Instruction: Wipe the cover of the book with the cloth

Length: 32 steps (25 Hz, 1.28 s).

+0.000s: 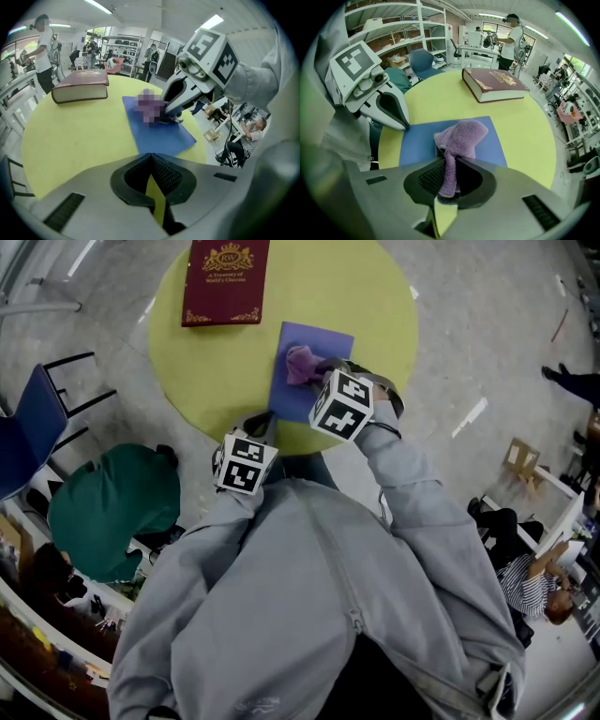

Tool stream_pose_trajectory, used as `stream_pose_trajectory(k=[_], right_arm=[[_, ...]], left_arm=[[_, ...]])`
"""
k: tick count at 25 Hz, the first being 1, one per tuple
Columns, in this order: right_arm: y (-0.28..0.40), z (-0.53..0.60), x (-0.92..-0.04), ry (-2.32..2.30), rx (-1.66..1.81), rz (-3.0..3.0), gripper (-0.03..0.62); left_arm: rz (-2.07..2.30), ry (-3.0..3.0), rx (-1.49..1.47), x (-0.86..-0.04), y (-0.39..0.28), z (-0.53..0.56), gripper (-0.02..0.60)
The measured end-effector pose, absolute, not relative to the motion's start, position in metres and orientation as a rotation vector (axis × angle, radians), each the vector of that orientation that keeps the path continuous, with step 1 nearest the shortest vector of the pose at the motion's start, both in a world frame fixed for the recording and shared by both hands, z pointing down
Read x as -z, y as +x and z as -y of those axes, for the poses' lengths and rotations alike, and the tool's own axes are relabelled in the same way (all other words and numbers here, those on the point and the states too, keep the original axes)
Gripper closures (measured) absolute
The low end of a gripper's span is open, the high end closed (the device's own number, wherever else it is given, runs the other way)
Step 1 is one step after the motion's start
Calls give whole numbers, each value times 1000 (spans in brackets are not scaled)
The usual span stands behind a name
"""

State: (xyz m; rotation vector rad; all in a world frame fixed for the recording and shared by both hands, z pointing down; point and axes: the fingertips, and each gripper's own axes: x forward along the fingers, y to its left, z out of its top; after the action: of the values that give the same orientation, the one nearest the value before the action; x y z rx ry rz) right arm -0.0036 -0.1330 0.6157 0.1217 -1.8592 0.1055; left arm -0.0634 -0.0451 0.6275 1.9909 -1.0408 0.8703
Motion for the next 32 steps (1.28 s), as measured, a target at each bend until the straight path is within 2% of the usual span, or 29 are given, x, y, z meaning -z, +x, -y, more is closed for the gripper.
stream_pose_trajectory(k=[11,32], right_arm=[[63,125,-619,194,-164,1774,523],[100,118,-587,423,-131,1788,523]], left_arm=[[1042,1997,-881,-628,-60,42,564],[1035,2036,-858,-618,-59,38,563]])
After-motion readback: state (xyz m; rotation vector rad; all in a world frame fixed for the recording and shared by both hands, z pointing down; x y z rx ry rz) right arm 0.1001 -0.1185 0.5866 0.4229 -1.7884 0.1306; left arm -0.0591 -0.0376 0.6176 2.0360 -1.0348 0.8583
